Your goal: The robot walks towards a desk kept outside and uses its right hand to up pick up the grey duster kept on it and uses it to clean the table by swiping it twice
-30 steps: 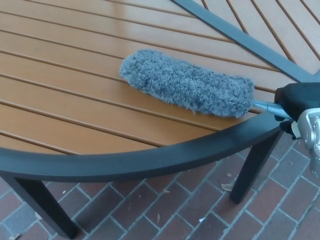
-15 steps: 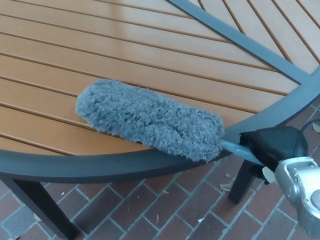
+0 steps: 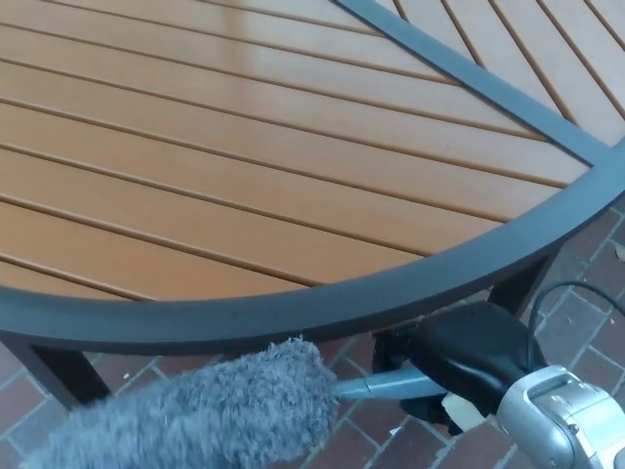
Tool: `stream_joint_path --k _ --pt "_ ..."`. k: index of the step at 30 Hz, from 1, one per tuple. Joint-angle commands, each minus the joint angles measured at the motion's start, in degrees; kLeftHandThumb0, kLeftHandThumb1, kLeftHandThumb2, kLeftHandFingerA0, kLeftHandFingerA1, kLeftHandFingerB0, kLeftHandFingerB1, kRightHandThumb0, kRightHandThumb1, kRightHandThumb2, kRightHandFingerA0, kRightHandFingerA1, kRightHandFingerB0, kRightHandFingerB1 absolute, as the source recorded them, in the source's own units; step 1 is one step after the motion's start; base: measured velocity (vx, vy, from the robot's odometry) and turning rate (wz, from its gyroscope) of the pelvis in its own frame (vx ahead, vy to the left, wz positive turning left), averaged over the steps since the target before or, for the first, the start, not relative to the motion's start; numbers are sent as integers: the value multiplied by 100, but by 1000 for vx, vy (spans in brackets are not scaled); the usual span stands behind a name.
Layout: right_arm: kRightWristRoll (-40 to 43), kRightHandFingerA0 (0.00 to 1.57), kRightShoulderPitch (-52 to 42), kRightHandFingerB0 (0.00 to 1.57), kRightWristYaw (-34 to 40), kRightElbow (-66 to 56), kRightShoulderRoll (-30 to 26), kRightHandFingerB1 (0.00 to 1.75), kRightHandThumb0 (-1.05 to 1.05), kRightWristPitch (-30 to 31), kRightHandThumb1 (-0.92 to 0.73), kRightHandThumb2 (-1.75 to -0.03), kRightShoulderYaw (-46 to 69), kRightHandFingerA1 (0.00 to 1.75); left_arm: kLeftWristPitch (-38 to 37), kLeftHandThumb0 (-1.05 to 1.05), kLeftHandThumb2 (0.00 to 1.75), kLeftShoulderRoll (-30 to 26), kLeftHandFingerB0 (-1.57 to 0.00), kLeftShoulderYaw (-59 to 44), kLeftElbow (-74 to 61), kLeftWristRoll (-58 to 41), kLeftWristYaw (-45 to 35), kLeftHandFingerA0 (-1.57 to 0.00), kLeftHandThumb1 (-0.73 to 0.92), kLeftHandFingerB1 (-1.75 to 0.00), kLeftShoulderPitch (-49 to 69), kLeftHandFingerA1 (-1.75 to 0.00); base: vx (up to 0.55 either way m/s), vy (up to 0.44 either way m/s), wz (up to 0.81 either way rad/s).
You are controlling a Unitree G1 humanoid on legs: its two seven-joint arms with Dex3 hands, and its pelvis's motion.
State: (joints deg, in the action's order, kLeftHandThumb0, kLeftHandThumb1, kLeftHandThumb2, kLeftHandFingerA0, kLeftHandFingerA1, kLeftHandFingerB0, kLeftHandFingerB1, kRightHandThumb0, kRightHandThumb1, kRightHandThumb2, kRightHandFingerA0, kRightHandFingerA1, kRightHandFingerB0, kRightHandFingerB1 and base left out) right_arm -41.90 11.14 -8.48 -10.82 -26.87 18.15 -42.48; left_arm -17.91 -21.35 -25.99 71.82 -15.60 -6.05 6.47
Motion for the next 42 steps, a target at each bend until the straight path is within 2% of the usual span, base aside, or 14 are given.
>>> stream_joint_path --k 1,7,8,10,13,20,24,25,30,31,35,37,38,42 --pt "822 87 175 54 -804 -466 533 158 -22 440 -67 -94 889 175 -152 5 78 -74 -76 -32 3 46 47 -77 67 -57 48 -56 0 0 0" --pt "1443 85 675 67 -1319 -523 1203 166 -26 1148 -59 -109 1761 175 -132 5 79 -42 -76 -116 0 -50 -11 -76 68 -58 72 -58 0 0 0" --pt "1718 91 805 77 -1341 -445 1367 168 -23 1059 -46 -129 2046 175 -194 5 80 -36 -75 -93 12 -14 -31 -78 67 -55 91 -57 0 0 0" --pt "1938 97 993 80 -1362 -405 1576 160 -24 1193 -49 -130 2320 175 -199 7 78 -29 -75 -83 20 1 -24 -77 66 -58 94 -57 0 0 0" --pt "2171 95 1388 82 -1431 -360 1954 166 -24 1686 -44 -133 2760 175 -143 6 75 -19 -74 -80 38 3 15 -76 69 -57 82 -57 0 0 0" --pt "2349 93 2255 75 -1376 54 2425 166 -20 2692 -53 -125 3536 175 -182 8 78 5 -75 -60 35 19 7 -75 68 -58 105 -57 0 0 0" --pt "2192 93 2474 81 -1142 729 2388 162 -21 2518 -48 -129 3599 175 -176 4 73 1 -73 -50 45 32 28 -75 68 -56 106 -57 0 0 0" --pt "1957 90 2500 77 -973 1080 2228 160 -26 2233 -57 -108 3446 175 -192 9 81 3 -71 -50 46 31 -3 -72 66 -57 111 -57 0 0 0" --pt "1170 82 2783 64 -376 2605 1644 153 -25 1312 -67 -97 2713 175 -217 2 70 21 -74 -62 10 11 -28 -78 68 -57 122 -58 0 0 0" --pt "996 84 2854 68 -203 2953 1565 122 -30 1173 -80 -75 2535 166 -201 2 68 28 -74 -80 4 -12 -31 -78 68 -57 110 -58 0 0 0" --pt "762 85 3041 73 247 3738 1417 120 -30 793 -75 -79 2169 160 -211 5 75 36 -74 -81 8 -13 -36 -76 68 -57 91 -57 0 0 0" --pt "690 85 3166 73 320 4034 1400 108 -30 834 -75 -82 1997 151 -195 5 78 44 -76 -119 17 -56 -73 -78 69 -58 70 -58 0 0 0" --pt "664 88 3244 76 399 4264 1406 93 -32 831 -78 -80 1906 138 -178 3 72 50 -75 -134 16 -71 -71 -78 69 -57 51 -58 0 0 0" --pt "650 87 3377 75 554 4693 1422 88 -34 760 -80 -76 1759 137 -175 6 75 53 -73 -123 -1 -39 -32 -77 68 -57 35 -57 0 0 0"
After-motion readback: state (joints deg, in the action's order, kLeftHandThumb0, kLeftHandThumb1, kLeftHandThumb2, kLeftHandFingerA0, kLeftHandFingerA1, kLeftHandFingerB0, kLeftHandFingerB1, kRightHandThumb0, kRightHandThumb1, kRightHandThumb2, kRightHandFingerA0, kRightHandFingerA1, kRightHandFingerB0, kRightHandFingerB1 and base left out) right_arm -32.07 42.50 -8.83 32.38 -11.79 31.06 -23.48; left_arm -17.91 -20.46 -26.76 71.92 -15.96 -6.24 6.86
